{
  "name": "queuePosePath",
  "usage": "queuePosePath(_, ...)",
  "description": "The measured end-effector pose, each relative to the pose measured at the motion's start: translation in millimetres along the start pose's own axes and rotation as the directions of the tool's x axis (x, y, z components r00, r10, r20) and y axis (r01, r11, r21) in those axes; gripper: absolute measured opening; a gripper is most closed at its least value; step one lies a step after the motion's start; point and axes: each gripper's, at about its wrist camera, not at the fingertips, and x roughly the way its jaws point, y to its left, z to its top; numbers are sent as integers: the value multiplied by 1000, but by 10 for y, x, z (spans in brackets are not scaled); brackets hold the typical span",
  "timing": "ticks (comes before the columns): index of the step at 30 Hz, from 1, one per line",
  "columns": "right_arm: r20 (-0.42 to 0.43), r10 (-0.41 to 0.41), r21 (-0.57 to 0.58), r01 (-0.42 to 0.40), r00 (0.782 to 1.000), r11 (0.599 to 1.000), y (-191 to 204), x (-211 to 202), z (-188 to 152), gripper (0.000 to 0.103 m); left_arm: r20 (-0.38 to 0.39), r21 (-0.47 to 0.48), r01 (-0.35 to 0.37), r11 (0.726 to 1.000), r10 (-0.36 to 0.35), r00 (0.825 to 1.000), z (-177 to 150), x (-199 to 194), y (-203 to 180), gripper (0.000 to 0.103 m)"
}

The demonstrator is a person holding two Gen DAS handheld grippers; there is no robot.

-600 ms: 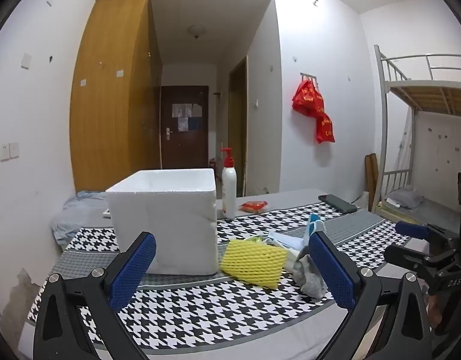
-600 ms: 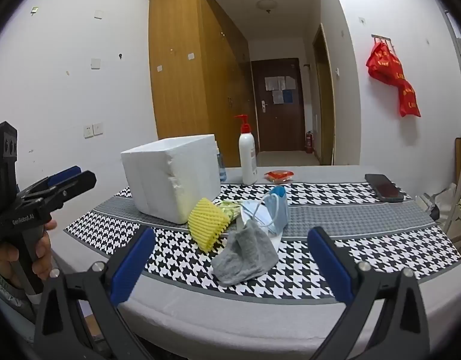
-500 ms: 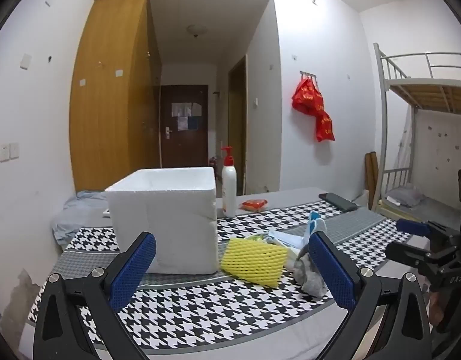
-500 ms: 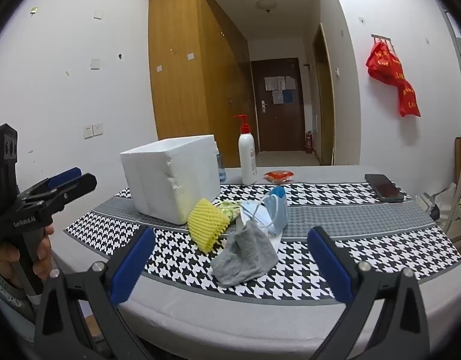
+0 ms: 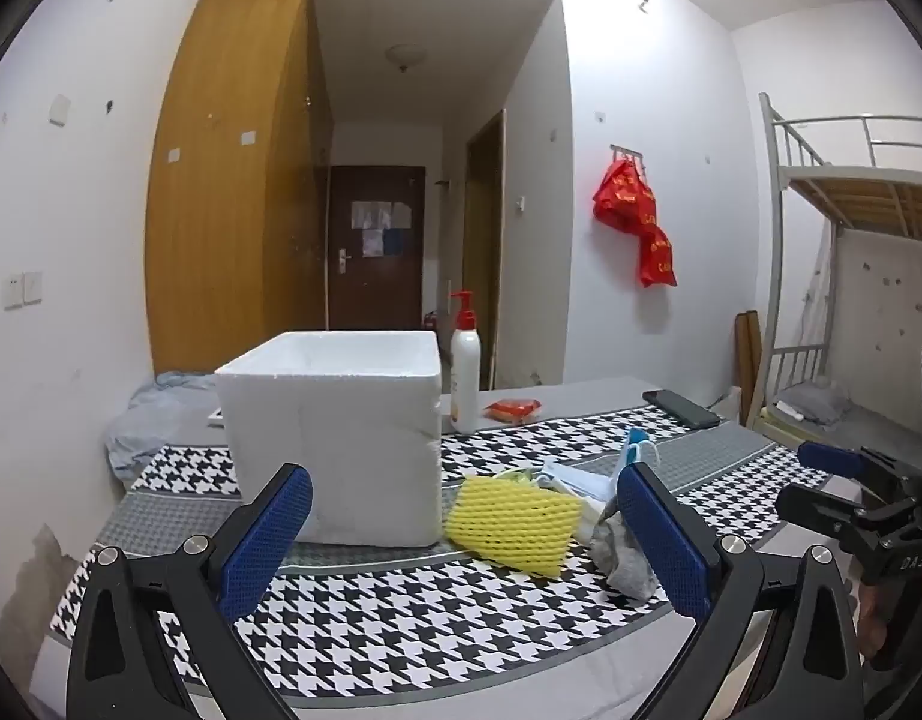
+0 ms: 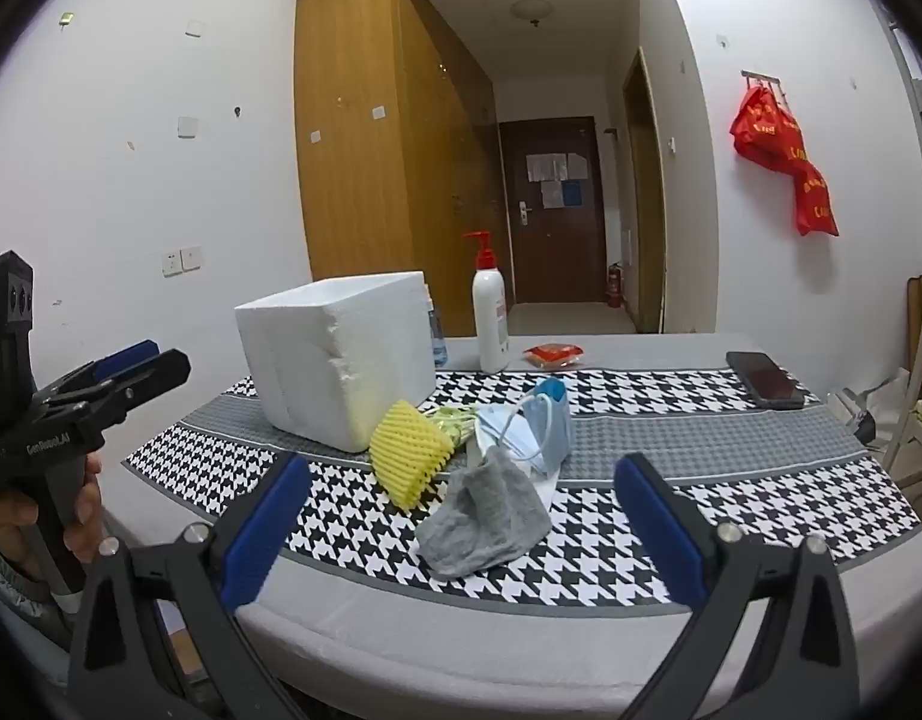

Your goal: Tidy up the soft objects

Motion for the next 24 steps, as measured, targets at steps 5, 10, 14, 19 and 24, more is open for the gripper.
queuePosePath(5, -2, -3, 4, 3, 1000, 1000, -8, 5, 9, 103, -6, 3, -2, 1000, 2, 1000, -8, 4, 6, 102)
queuePosePath(10, -7, -7, 4, 7, 1000, 1000, -10, 7, 10, 103, -1, 8, 1, 1000, -1, 1000, 2, 0, 6, 102)
queuePosePath(14, -6, -9, 4, 9, 1000, 1000, -8, 2, 5, 103, -2, 17, -2, 1000, 2, 1000, -1, 8, 3, 102)
queuePosePath(19, -8, -9, 3, 9, 1000, 1000, -12, 0, 9, 103, 0, 19, 3, 1000, -3, 1000, 10, -1, -2, 102)
queuePosePath(24, -8, -12, 3, 12, 1000, 1000, 0, 8, 9, 103, 3, 27, 2, 1000, -2, 1000, 3, 1, -17, 102)
